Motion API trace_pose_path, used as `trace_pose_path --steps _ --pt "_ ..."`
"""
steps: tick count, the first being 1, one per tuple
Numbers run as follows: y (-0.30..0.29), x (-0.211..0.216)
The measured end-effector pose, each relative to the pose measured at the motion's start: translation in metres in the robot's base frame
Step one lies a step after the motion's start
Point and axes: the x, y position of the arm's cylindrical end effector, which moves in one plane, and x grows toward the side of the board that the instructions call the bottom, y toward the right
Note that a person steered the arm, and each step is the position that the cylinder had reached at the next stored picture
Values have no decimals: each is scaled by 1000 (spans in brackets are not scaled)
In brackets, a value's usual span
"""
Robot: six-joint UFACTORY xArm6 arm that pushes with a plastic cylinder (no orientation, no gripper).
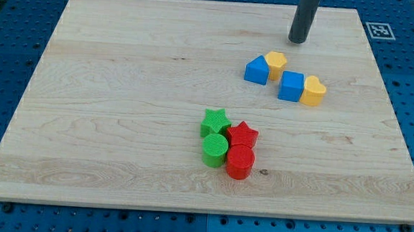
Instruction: Move the yellow heart to the right of the yellow hexagon
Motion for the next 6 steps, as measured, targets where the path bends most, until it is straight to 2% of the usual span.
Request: trace_pose_path --steps 1,2,4,5,6 --pt "0 0" --pt "9 23" --pt "82 130" --pt "84 181" --pt "57 191"
